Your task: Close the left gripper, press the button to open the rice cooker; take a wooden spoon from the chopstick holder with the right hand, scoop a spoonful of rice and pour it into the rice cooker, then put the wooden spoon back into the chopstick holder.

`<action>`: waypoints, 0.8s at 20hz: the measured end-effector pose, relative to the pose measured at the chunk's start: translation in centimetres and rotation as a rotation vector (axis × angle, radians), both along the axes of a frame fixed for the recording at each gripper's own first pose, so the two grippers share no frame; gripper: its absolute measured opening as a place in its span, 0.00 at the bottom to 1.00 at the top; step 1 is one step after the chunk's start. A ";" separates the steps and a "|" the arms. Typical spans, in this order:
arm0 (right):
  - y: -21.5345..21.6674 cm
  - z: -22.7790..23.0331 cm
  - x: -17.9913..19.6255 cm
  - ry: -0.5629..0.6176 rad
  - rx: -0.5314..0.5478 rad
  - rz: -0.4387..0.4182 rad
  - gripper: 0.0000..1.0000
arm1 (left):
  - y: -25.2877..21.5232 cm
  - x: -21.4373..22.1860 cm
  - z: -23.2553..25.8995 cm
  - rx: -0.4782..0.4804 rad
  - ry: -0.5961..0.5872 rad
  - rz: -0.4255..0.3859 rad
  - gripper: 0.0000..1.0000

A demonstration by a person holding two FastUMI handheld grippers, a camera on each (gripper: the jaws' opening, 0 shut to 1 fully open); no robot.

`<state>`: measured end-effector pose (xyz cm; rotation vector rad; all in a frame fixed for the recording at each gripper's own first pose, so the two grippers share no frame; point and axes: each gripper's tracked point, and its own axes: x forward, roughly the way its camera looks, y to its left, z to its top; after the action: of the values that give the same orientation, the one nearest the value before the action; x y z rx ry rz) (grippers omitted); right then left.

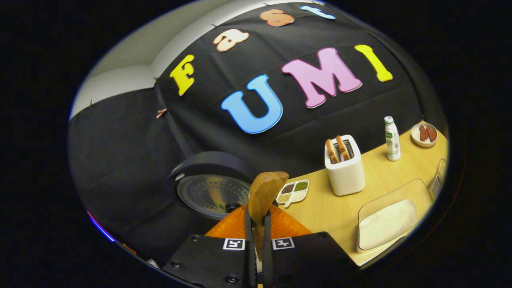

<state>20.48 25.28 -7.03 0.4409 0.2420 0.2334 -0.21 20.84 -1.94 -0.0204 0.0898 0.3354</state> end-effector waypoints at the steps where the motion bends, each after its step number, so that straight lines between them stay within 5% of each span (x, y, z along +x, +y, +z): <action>1: 0.7 -0.4 0.0 -0.014 -0.051 0.021 0.10 | 0.1 -0.1 0.2 0.003 -0.006 0.004 0.96; 10: 5.1 -0.4 -2.3 -0.222 -0.468 0.148 0.10 | 0.4 -0.4 -0.2 -0.017 -0.014 0.020 0.96; 16: 5.2 -0.3 -2.6 -0.284 -0.522 0.150 0.10 | -0.3 -0.4 -0.6 -0.030 -0.005 0.008 0.96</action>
<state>17.84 30.44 -7.34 -0.1299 0.0510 0.3639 -0.60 20.56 -2.53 -0.0515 0.0895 0.3423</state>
